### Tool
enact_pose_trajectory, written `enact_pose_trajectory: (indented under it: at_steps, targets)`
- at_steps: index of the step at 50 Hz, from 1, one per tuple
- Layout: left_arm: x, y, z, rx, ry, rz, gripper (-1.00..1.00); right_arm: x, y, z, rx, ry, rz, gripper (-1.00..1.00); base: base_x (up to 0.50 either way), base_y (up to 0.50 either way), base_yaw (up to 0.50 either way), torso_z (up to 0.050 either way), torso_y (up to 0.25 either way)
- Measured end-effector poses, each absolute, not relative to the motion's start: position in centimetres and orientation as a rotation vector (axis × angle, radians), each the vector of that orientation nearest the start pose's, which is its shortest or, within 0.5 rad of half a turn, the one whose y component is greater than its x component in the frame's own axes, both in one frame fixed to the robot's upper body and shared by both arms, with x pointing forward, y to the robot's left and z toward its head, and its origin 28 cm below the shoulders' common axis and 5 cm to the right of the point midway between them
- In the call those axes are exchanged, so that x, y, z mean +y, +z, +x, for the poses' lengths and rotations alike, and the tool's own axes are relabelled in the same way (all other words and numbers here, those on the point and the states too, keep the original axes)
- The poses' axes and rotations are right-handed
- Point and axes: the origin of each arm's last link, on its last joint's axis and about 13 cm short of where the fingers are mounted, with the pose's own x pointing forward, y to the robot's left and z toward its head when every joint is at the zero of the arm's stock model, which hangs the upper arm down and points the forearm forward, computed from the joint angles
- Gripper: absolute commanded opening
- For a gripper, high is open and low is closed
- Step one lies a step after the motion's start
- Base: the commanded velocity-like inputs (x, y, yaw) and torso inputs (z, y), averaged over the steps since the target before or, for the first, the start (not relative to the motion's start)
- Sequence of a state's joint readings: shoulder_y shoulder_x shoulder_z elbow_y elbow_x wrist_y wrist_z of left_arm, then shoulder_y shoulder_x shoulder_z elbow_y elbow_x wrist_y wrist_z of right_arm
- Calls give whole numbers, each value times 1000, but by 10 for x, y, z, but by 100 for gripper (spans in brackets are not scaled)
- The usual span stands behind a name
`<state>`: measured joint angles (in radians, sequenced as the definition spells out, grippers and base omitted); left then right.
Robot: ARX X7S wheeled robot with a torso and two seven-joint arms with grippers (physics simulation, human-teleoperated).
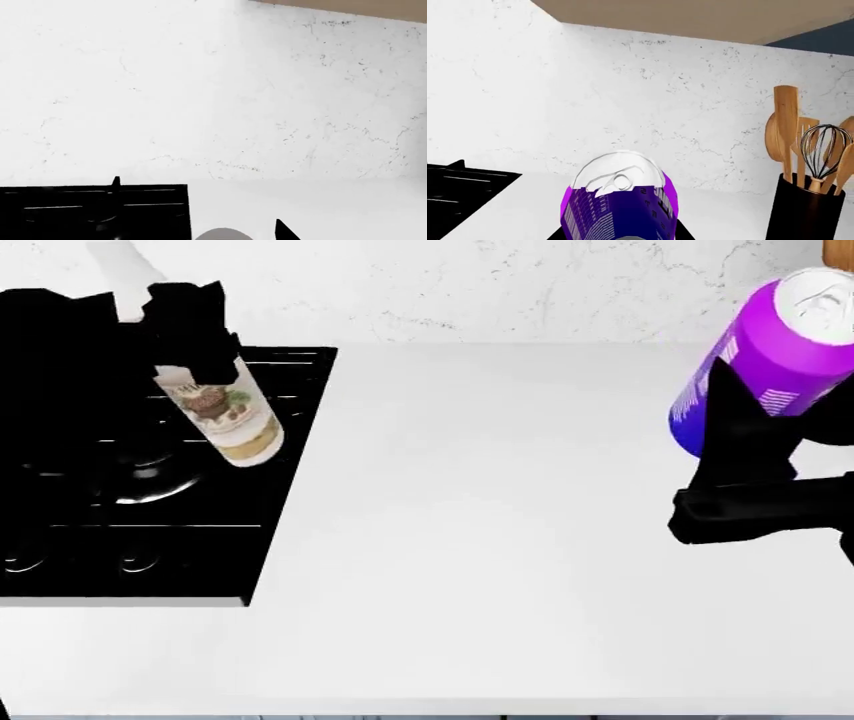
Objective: Move the drinks to the dining counter.
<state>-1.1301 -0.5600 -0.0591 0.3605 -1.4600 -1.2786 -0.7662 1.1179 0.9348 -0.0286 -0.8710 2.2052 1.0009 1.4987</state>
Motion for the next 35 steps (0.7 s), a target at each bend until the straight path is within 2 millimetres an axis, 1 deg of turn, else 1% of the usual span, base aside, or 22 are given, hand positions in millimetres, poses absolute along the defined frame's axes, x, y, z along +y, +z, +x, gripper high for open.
enact_pose_trajectory:
  at_steps: [8,12,17,21,25,32,35]
  targets:
    - [296,329,181,-181,-54,-99,-100,-138,316,109,-240,17,-105,-100,0,0,0,0,0]
    - [308,333,155,-224,-5,-99,-100,-138,318,104,-267,23,-106,-100,0,0,0,0,3]
    - [315,339,130,-275,34,-86,-100,-137,321,99,-294,27,-106,-100,0,0,0,0,0]
    - [318,344,116,-308,52,-75,-100,-137,323,98,-310,30,-107,-100,0,0,0,0,0]
    - [319,347,106,-331,62,-66,-100,-136,324,97,-322,35,-107,-100,0,0,0,0,0]
    - [320,348,96,-349,71,-51,-100,-135,324,96,-330,40,-110,-100,0,0,0,0,0]
    - [320,349,94,-352,72,-47,-100,-135,324,96,-331,40,-112,-100,-190,0,0,0,4]
